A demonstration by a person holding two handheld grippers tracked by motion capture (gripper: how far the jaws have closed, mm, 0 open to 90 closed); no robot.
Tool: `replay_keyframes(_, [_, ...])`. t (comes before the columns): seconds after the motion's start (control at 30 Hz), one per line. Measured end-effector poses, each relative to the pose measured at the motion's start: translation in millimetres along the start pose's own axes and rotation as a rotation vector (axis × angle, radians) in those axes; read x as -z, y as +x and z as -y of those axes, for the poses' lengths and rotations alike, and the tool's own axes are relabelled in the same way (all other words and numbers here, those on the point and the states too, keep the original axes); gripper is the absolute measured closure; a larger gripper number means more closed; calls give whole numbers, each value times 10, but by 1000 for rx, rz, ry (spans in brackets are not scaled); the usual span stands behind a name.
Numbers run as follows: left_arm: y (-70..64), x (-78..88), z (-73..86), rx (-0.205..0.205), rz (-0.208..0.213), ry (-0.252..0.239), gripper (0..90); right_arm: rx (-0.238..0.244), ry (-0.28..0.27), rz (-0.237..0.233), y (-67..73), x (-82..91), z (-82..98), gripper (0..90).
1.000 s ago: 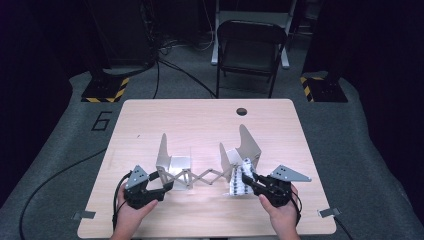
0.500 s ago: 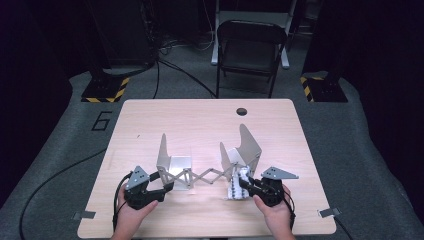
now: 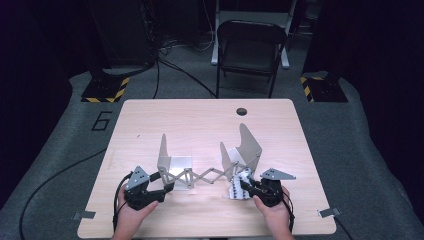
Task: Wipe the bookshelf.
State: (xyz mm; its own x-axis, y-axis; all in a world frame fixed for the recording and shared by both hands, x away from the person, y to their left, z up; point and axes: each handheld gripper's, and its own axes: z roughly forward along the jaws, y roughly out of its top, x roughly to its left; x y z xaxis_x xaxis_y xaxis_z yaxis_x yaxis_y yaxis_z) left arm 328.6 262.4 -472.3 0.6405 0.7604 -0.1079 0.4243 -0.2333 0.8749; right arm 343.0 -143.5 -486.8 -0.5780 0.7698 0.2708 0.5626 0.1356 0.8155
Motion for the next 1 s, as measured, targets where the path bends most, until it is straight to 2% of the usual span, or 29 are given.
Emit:
replay_keyframes(0.07, [-5,-3,1,-1,-2,-2,341,8,-17,-2,28,43,-55,746])
replay_keyframes(0.13, [-10,-10,4,-5,-10,-11,341,44,-74,-25,116,164,-204,745])
replay_keyframes(0.17, [-9,-5,-2,-10,-2,0,340,77,-119,-34,194,274,-318,744])
replay_keyframes(0.2, [-9,-5,-2,-10,-2,0,341,77,-119,-34,194,274,-318,744])
replay_keyframes(0.27, [-20,-3,-2,-5,-3,-4,340,92,-153,-41,240,337,-380,743])
replay_keyframes(0.33, [-25,-2,-2,-1,1,-5,341,104,-155,-34,231,327,-379,742])
replay_keyframes(0.4, [-30,1,-3,-5,3,-3,340,84,-125,-26,187,269,-315,742])
replay_keyframes(0.43, [-34,-1,-1,-8,5,-3,340,69,-90,-7,109,176,-204,742])
replay_keyframes(0.5, [-34,-4,1,-9,7,-1,341,60,-75,-2,89,147,-165,742])
replay_keyframes(0.53, [-35,-6,2,-8,8,0,341,52,-39,24,27,75,-78,742])
replay_keyframes(0.6, [-40,-12,2,-5,8,2,341,48,-24,30,-2,48,-46,742])
replay_keyframes(0.67, [-40,-16,3,2,9,-3,341,23,-6,30,-42,12,-11,742])
replay_keyframes(0.73, [-42,-14,2,3,11,-5,340,18,-14,23,-35,26,-41,742])
replay_keyframes(0.77, [-38,-7,-2,0,16,1,341,42,-43,10,32,90,-133,742])
replay_keyframes(0.8, [-38,-7,-2,0,16,1,342,42,-43,10,32,90,-133,742])
replay_keyframes(0.83, [-37,-4,-3,0,17,2,343,69,-91,-10,127,193,-248,742])
replay_keyframes(0.87, [-38,-3,-3,2,16,0,343,69,-91,-10,127,193,-248,742])
replay_keyframes(0.93, [-38,5,-7,-6,16,-4,343,83,-134,-31,223,289,-344,742])
replay_keyframes(0.97, [-42,11,-10,-2,16,-6,344,106,-155,-41,280,330,-393,742])
replay_keyframes(1.0, [-42,11,-10,-2,16,-6,344,106,-155,-41,280,330,-393,742])
